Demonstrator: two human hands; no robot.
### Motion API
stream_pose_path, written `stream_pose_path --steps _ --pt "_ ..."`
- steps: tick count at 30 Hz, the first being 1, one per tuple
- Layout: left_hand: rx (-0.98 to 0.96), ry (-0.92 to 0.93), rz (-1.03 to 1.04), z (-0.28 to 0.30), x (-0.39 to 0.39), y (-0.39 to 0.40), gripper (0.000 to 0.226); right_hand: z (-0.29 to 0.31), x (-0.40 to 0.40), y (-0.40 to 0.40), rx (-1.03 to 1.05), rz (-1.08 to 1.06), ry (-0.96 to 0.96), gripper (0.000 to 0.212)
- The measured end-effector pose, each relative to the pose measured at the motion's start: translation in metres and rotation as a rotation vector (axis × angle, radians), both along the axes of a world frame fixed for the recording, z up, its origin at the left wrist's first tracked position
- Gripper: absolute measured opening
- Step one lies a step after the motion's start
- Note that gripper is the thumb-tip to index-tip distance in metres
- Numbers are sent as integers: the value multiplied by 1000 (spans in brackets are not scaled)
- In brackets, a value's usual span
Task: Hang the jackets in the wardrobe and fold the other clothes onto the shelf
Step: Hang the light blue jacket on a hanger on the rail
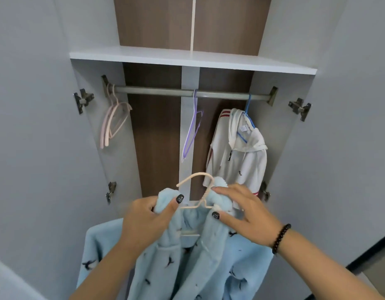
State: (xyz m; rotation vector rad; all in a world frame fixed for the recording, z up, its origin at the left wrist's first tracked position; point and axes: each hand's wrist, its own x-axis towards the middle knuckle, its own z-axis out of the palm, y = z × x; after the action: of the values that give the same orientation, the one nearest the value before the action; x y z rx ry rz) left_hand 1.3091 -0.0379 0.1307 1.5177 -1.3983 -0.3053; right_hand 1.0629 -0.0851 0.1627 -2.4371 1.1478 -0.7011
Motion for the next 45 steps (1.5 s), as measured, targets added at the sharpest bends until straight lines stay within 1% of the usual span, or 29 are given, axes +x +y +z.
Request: stream_pose_path --steps 2,4,6,7,10,13,15,18,20,22,23,24,26,28,29,31,32,33,34,35,37,38,39,40,41,42,43,45 --pt "-2 17 -27 -5 -9 -23 54 -11 -5 -13 67 54 -26 38" --pt "16 0 -46 -12 -23 -50 57 -23 -8 -29 45 21 -93 26" --pt "42 -16 -20 -17 -40 -81 64 -26 -13 -52 61 -29 -195 18" --pt "49 -7 -9 -19 -49 -97 61 -25 -17 -66 85 -45 -234 15" --pt "42 50 -53 -20 -81 -144 44 -20 -32 -108 153 -53 -260 17" --pt "13 138 -147 -25 -115 -184 49 -22 -43 -142 207 -58 -203 15" --pt "-1 161 -177 -29 -132 -206 50 -28 -50 -159 201 -103 -218 18" --pt "-53 57 -214 -32 -145 -231 48 -33 -64 -179 222 -190 -312 20" --pt "-75 -39 -302 -34 -148 -244 51 -36 -73 -189 252 -245 -356 16" --pt "-45 -150 -384 -37 -146 -256 54 -38 -80 -199 255 -313 -381 10" --pt "-30 -183 -393 -38 -142 -263 53 -39 -83 -204 243 -347 -397 10" --pt "-31 -183 -384 -39 -136 -270 50 -40 -85 -209 231 -379 -420 12" --pt "-45 -145 -324 -35 -119 -286 35 -39 -87 -220 228 -449 -465 18" --pt "-43 -133 -191 -28 -97 -306 24 -35 -87 -233 226 -518 -506 20" --pt "-24 -138 -87 -24 -83 -318 27 -33 -87 -240 217 -547 -526 21" --pt "39 -162 151 -13 -53 -344 47 -27 -86 -255 205 -585 -561 18" --pt "89 -175 236 -9 -39 -358 56 -24 -84 -262 205 -599 -577 16" --pt "166 -177 277 -7 -25 -371 61 -21 -82 -269 205 -614 -590 15" --pt "246 -145 258 -5 -13 -384 60 -18 -79 -277 201 -626 -598 14" --pt "324 -65 189 -4 -2 -397 53 -16 -75 -283 195 -637 -606 15" --pt "482 192 5 -6 14 -413 29 -10 -64 -296 196 -656 -622 15" --pt "591 344 -88 -10 21 -417 26 -8 -58 -303 202 -662 -628 14" --pt "680 492 -188 -16 29 -416 31 -5 -54 -310 209 -670 -631 12" --pt "716 645 -283 -25 38 -417 35 -2 -49 -319 211 -680 -625 10" --pt "698 773 -338 -32 47 -418 35 2 -43 -329 207 -691 -613 7" --pt "665 860 -359 -37 54 -420 33 6 -37 -339 198 -697 -606 6" --pt "640 891 -346 -40 60 -423 33 10 -30 -350 187 -697 -612 6" --pt "653 818 -281 -39 64 -427 34 18 -17 -368 164 -693 -632 8"
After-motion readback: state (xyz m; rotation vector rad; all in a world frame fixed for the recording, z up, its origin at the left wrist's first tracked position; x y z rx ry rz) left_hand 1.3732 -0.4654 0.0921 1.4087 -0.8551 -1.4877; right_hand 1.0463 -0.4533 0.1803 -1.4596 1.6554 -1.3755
